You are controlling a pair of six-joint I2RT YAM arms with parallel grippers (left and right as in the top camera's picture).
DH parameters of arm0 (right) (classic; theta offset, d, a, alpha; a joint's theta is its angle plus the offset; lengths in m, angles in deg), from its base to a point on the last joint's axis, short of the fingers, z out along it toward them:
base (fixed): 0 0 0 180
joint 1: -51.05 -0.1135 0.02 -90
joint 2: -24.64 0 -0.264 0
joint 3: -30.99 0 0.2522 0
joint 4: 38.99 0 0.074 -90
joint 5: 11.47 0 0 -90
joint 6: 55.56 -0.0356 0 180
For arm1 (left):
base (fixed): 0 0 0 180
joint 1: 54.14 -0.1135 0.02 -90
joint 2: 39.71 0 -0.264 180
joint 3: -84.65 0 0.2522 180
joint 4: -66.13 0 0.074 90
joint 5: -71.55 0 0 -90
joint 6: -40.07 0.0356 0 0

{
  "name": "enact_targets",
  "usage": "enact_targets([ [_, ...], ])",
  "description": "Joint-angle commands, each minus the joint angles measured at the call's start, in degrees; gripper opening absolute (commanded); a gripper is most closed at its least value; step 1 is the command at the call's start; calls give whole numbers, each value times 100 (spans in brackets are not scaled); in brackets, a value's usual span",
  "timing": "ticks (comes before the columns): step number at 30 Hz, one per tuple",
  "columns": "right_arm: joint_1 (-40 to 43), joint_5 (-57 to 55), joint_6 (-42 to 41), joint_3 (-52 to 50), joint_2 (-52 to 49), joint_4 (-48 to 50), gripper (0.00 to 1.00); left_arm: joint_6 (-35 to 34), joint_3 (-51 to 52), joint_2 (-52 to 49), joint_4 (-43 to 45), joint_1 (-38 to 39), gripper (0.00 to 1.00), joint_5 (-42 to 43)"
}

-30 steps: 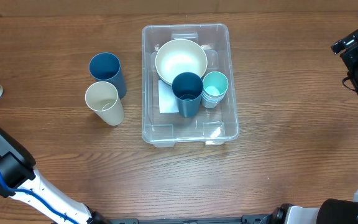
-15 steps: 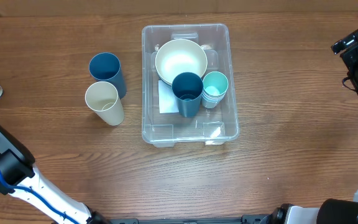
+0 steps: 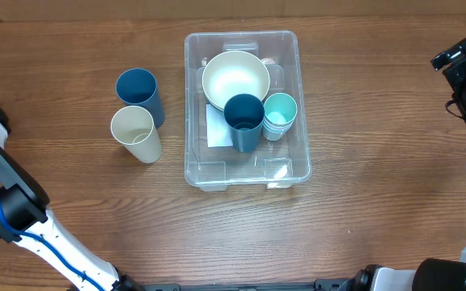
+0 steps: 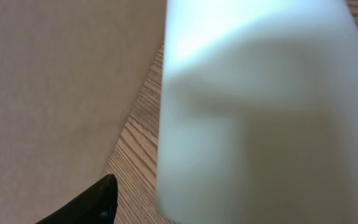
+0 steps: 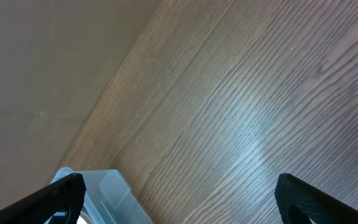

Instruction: Pack container

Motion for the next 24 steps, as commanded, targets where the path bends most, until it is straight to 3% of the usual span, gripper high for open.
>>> enact_targets([
  [1, -4, 9, -22, 15, 98, 13, 100, -584, -68, -7, 63, -2, 59, -208],
  [11, -4, 9, -22, 15, 98, 13, 100, -702, -490, -7, 11, 7, 56, -243],
  [16, -4, 9, -22, 15, 98, 13, 100, -409, -778, -7, 9, 11, 55, -179],
  [19, -4, 9, -22, 15, 98, 13, 100, -356, -815, -7, 9, 11, 49, -177],
  [24, -4, 9, -22, 15, 98, 11, 100, -363, -815, -7, -127, 11, 50, 221],
])
